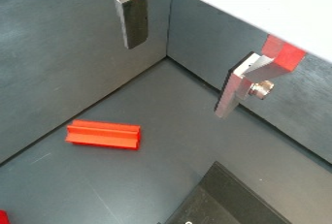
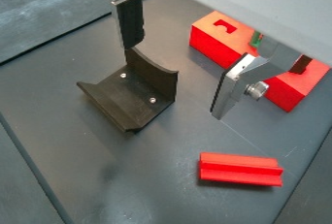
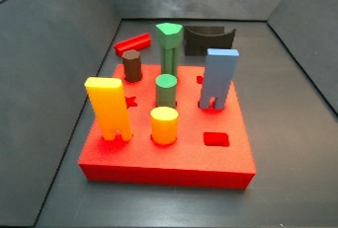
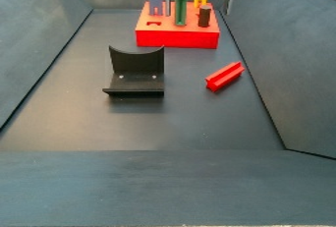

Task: Pick up the star object. Move up. Place the star object on the fixture. Regrasp the star object. Move to above the board. Insert the star object.
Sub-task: Pick up the star object.

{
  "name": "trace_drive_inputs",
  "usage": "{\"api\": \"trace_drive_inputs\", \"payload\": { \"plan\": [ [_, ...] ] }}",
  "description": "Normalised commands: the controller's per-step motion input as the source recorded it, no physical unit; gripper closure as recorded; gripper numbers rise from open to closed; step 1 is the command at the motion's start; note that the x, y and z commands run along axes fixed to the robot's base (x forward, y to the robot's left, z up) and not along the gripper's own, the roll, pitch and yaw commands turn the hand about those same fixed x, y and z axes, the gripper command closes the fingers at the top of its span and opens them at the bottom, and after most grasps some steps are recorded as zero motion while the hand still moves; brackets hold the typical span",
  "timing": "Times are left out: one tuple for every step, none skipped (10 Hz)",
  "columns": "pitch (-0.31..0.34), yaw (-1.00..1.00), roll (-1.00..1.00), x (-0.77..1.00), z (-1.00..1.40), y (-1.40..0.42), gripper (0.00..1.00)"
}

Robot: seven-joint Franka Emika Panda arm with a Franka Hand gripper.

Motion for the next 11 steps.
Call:
{"api": "trace_drive_inputs", "payload": {
  "plan": [
    [-0.11, -0.23, 0.0, -0.44, -0.34, 0.09, 0.0],
    [-0.059, -0.76, -0.01, -0.46, -0.74, 0.0, 0.0],
    [-0.043, -0.91, 0.0, -0.31, -0.74, 0.0, 0.0],
    [-0.039, -0.98, 0.0, -0.19, -0.79, 0.0, 0.0],
    [-0.05, -1.0, -0.02, -0.12, -0.89, 0.0, 0.0],
    [-0.123, -1.0, 0.0, -0.07, -0.86, -0.01, 0.0],
    [-0.14, -1.0, 0.0, -0.04, -0.89, -0.09, 0.0],
    [-0.124, -0.99, 0.02, -0.05, -0.95, -0.14, 0.0],
    [-0.111, -0.96, 0.04, -0.04, -0.97, -0.19, 0.0],
    [-0.121, -0.92, 0.05, -0.05, -0.97, -0.24, 0.0],
    [-0.121, -0.87, 0.04, 0.0, -0.96, -0.27, 0.0]
  ]
}}
